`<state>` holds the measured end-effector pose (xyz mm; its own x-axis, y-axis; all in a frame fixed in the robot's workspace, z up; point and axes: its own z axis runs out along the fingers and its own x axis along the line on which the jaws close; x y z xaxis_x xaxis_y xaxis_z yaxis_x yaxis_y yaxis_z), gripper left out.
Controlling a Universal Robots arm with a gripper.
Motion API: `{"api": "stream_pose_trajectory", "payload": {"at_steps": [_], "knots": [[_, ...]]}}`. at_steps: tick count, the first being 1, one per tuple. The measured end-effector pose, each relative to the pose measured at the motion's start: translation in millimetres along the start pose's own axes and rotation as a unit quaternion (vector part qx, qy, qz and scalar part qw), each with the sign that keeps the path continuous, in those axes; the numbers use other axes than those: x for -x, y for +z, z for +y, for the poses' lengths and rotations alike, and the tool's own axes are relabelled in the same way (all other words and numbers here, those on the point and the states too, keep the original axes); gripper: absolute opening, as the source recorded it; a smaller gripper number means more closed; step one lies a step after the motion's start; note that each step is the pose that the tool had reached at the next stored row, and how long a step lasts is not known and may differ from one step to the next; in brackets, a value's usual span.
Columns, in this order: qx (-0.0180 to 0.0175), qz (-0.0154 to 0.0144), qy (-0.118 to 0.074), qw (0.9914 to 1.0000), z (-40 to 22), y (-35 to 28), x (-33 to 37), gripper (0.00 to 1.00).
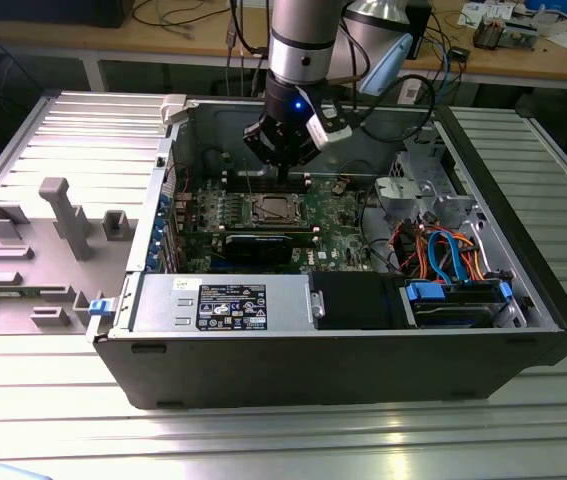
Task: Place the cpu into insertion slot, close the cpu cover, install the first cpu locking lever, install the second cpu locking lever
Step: 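Install the first cpu locking lever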
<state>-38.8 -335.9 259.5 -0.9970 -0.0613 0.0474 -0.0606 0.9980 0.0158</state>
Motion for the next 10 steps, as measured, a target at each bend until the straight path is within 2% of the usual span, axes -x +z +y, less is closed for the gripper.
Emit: {"api": "stream_pose_trajectory", "payload": {"at_steps": [2,10], "knots": [[0.0006,0.0000,-0.009,0.99996,0.0,0.0,0.0,0.11],[0.0006,0.0001,-0.009,0.99996,0.0,0.0,0.0,0.11]]}}
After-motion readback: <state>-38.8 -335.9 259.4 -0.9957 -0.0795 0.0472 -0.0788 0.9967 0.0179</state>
